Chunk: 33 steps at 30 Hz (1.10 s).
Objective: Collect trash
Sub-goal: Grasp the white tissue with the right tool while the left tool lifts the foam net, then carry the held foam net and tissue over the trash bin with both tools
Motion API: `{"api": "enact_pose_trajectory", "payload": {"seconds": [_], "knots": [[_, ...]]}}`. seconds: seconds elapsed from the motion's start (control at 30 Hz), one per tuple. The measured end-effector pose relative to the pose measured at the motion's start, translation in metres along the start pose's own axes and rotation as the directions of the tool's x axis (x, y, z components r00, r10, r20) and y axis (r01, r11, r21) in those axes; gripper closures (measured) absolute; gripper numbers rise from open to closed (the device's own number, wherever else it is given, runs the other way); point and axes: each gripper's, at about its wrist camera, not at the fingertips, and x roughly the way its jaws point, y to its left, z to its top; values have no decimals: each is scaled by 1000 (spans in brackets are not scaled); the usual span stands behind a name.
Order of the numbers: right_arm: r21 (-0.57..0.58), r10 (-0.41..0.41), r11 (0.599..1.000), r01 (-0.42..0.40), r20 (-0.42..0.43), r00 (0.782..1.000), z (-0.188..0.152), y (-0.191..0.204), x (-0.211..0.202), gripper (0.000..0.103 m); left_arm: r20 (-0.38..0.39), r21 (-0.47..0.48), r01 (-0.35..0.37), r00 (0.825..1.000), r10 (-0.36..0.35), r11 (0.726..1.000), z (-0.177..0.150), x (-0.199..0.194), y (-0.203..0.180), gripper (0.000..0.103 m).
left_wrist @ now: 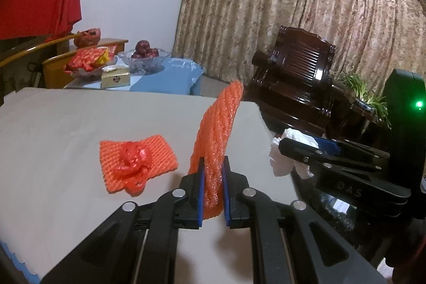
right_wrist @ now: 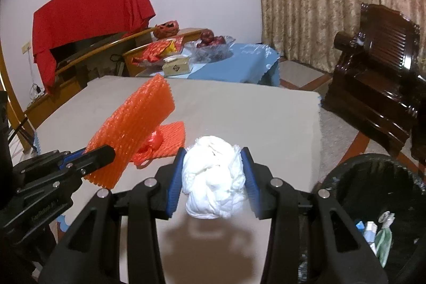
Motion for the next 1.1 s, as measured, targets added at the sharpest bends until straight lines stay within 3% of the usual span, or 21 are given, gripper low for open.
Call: {"api": "enact_pose_trajectory", "payload": {"seconds": [0.57, 1.1], "knots": [[75, -159, 985, 153, 70, 985, -2, -70, -59, 63, 41, 84, 105, 993, -109, 991, 27, 6, -70, 92], [186, -345, 926, 327, 69, 936, -33, -158, -114, 63, -2, 180, 271, 962, -275, 946, 29, 31, -164, 92]]}}
